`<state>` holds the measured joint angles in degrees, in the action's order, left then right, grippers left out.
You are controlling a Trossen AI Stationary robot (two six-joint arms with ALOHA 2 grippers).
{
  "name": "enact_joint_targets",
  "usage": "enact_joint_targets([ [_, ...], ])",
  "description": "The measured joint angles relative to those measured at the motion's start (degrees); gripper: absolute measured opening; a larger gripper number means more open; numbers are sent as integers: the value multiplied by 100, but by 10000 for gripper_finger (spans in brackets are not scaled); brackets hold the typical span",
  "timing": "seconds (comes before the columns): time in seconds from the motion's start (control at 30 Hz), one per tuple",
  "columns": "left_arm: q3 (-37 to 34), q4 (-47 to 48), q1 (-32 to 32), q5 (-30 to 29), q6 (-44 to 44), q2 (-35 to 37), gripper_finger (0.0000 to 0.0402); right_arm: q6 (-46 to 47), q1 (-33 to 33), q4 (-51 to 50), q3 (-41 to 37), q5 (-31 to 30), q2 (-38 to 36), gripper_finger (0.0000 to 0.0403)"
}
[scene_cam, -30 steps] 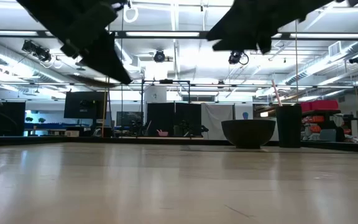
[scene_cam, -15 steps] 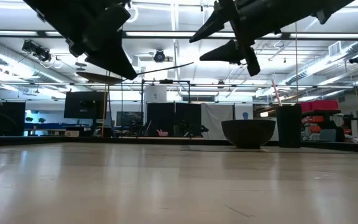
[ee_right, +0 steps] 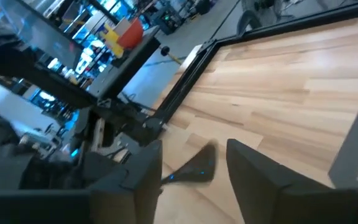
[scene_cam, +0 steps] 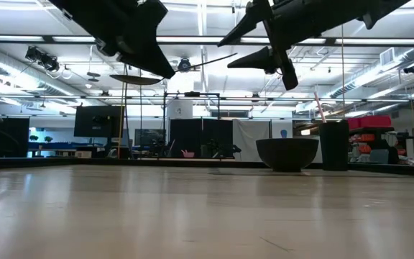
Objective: Pick & Place Utensil
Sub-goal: Put the black spoon into the black bowl on the brown mat
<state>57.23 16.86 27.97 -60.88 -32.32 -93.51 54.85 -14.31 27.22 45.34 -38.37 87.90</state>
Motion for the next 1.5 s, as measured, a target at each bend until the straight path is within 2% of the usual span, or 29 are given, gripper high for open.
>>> enact_joint_targets([
  [0.47, 0, 11, -49, 19, 36, 2, 25, -237, -2, 40, -2, 135, 0, 57],
  [0.7, 4, -2, -53, 354, 151, 4, 25, -214, -34, 33, -4, 37, 0, 13],
  [0.83, 14, -21, -53, 574, 216, 6, 40, -134, -150, 15, -4, -248, 0, 7],
  [0.97, 9, 67, 3, 844, 227, 15, 93, 5, -269, -34, -101, -873, 7, 8],
  [1.07, 9, 220, 58, 1075, 219, 34, 142, 446, -429, -25, -339, -1210, 2, 8],
  [1.2, 7, 446, 238, 1435, 103, 195, 196, 1223, -658, 191, -888, -2118, -76, 8],
  [1.27, 4, 589, 333, 1491, -10, 292, 213, 1483, -777, 490, -1225, -2728, -202, 8],
  [1.37, 11, 573, 421, 1478, -84, 393, 226, 1392, -885, 1166, -1770, -3387, -511, 8],
  [1.5, 9, 567, 503, 1467, -109, 452, 228, 557, -930, 2148, -2468, -4236, -1157, 8],
])
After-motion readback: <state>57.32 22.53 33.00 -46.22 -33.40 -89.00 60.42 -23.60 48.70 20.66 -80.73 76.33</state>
